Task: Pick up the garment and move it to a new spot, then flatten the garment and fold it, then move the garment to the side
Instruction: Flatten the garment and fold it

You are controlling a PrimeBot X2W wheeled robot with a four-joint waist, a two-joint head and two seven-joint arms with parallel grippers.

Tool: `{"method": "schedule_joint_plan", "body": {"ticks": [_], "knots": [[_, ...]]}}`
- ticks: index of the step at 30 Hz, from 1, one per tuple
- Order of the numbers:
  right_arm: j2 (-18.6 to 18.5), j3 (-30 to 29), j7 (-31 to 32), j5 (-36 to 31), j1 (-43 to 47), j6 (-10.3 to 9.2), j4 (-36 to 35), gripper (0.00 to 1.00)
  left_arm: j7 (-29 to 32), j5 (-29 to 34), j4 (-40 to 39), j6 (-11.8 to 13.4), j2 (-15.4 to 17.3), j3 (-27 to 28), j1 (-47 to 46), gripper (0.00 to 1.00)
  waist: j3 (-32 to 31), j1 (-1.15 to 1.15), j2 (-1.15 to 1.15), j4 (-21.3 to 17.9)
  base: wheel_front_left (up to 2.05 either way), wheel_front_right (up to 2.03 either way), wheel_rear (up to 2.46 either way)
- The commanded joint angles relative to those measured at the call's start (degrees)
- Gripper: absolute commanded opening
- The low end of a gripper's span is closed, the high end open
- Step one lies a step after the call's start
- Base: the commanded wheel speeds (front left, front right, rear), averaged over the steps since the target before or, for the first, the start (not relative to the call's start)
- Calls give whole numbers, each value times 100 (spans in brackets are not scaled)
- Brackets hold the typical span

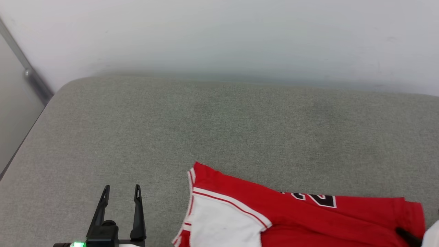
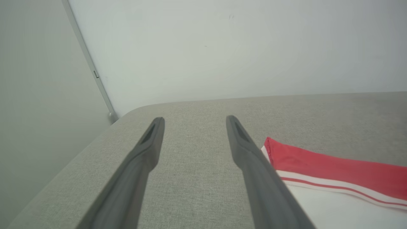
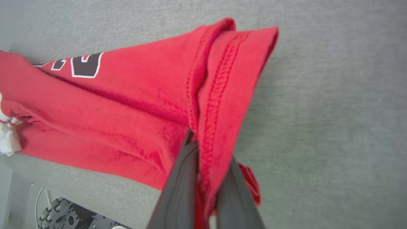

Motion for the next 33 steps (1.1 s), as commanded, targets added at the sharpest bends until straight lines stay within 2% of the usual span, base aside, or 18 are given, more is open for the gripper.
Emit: {"method": "schedule_joint_plan", "body": {"ticks": [1,4,8,13,17,22,25,29,33], "knots": [[-220,-143,-46,-25,108,-9,92,0,-12,51,16,-65,-44,32,75,100,-58,0,0,-48,0,0,0],[-502,-291,9,-85,246,-8,224,0,-12,106,29,-119,-80,53,144,100,-101,0,0,-86,0,0,0],[-620,-457,261,141,383,-7,107,0,-12,168,49,-193,-113,68,192,100,-144,0,0,-146,0,0,0],[-711,-375,682,336,564,-6,-552,0,-12,210,65,-251,-133,85,244,100,-172,0,0,-182,0,0,0],[-752,-275,963,351,636,-6,-1537,0,-12,253,80,-288,-136,86,228,100,-167,0,0,-193,0,0,0],[-484,-53,1249,119,367,-6,-2522,0,-12,265,116,-323,-154,94,151,100,-133,0,0,-153,0,0,0],[-248,216,1500,-146,94,-6,-2863,0,-12,263,135,-358,-155,100,94,100,-101,0,0,-105,0,0,0],[125,724,1832,-519,-470,-6,-2949,0,-12,268,140,-371,-161,107,42,100,-49,0,0,-57,0,0,0],[569,1370,2061,-779,-1119,-6,-2701,0,-12,277,155,-395,-171,117,15,100,19,0,0,-15,0,0,0]]}}
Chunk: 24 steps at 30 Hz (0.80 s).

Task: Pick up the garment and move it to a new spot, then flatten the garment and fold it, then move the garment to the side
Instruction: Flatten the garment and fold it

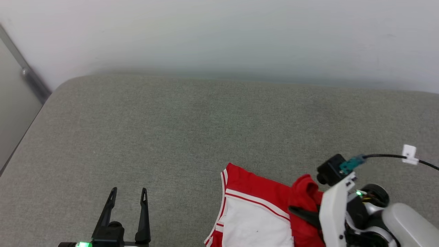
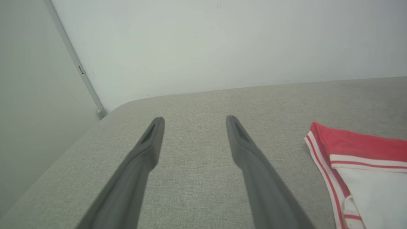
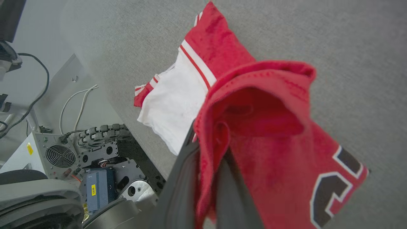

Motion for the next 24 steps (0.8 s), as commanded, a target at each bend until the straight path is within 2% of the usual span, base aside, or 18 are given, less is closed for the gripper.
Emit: {"method": "schedule_joint_plan", "body": {"ticks": [1,8,12,19,24], "knots": [[125,120,22,-73,-228,-3,103,0,-12,21,3,-24,-13,12,-61,100,34,0,0,18,0,0,0],[834,1210,-28,-403,-1389,-3,1055,0,-12,38,13,-46,-44,-9,-220,100,265,0,0,117,0,0,0],[1233,1716,-160,-462,-1765,-3,1771,0,-12,52,37,-62,-66,-41,-318,100,377,0,0,189,0,0,0],[1554,2618,-449,-643,-1931,-4,3011,0,-12,56,106,-55,-99,-98,-433,100,519,0,0,294,0,0,0],[1607,2919,-898,-523,-2029,-5,3344,0,-12,57,137,-9,-98,-85,-407,100,483,0,0,271,0,0,0]]}}
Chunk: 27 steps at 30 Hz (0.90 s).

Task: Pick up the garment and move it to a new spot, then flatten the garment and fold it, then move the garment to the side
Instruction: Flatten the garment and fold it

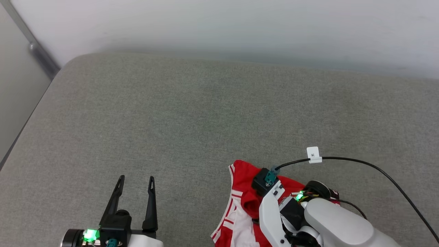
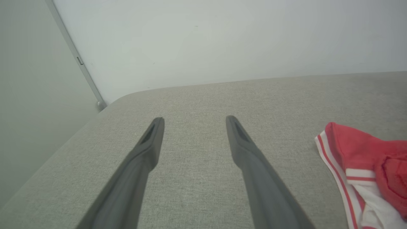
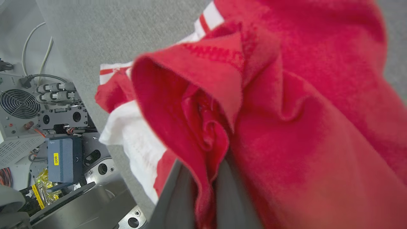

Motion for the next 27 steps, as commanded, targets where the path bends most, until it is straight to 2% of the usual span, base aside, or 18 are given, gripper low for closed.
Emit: {"method": "schedule_joint_plan", "body": {"ticks": [1,2,7,11,14,19,23,27], "knots": [[-29,80,-184,21,-85,-6,34,32,-12,12,23,31,12,22,12,100,-58,0,0,-24,0,0,0],[-51,96,-309,74,-128,-6,-15,100,-12,10,31,35,21,27,45,100,-99,0,0,-40,0,0,0],[-452,60,-1114,36,-321,-6,-479,100,-12,14,65,87,44,70,166,100,-359,0,0,-140,0,0,0],[-827,-490,-2087,-283,-345,-6,-721,100,-12,-3,43,129,41,102,289,100,-545,0,0,-254,0,0,0],[-954,-1241,-2951,-755,-189,-5,-735,100,-12,-12,1,148,42,117,372,100,-615,0,0,-353,0,0,0],[-864,-2697,-4228,-1690,351,-6,-729,100,-12,-27,-50,148,24,137,491,100,-717,0,0,-508,0,0,0],[-650,-3926,-4571,-2423,1086,-5,-953,100,-12,-34,-101,139,-2,112,537,100,-783,0,0,-576,0,0,0],[-277,-5061,-4620,-2952,1945,-5,-1579,100,-12,-28,-172,126,-9,101,562,100,-828,0,0,-614,0,0,0]]}}
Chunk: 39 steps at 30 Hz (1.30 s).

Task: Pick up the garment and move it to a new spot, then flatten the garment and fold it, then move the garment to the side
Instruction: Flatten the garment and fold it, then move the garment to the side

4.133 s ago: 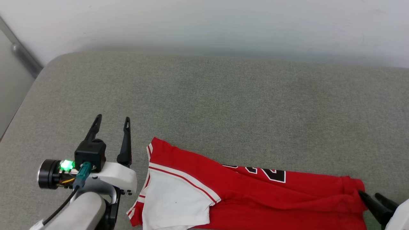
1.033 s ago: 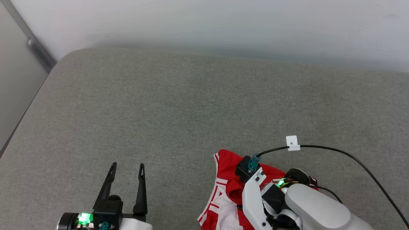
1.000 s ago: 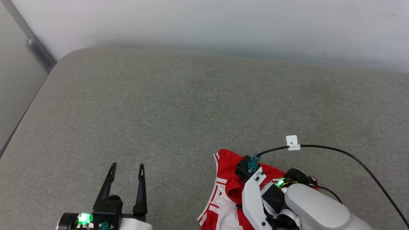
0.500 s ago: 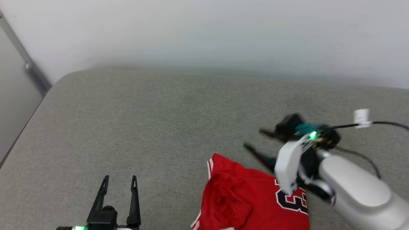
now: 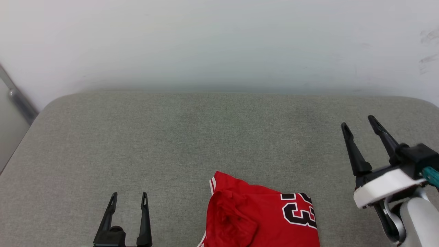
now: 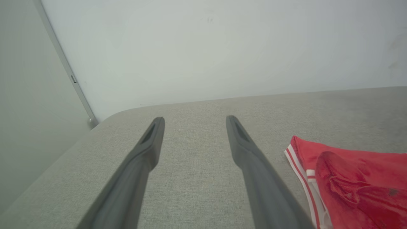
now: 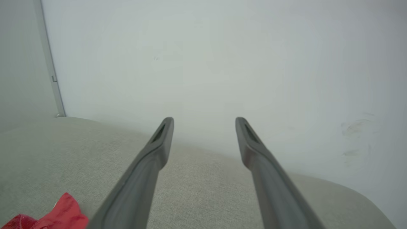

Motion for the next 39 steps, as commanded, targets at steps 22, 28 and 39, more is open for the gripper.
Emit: {"method": "schedule_joint_plan", "body": {"ticks": [22,28,39], "knots": [[1518,-1863,-23,-647,3209,-5,-1979,100,-12,-96,-340,-234,-29,90,211,100,-125,0,0,46,0,0,0],[1542,-1815,-23,-637,3339,-5,-2059,100,-12,-94,-274,-251,-51,123,252,100,-122,0,0,60,0,0,0],[1063,-1721,-15,-839,2215,-5,-2403,100,-12,-68,-172,-299,-83,165,173,100,-70,0,0,114,0,0,0]]}}
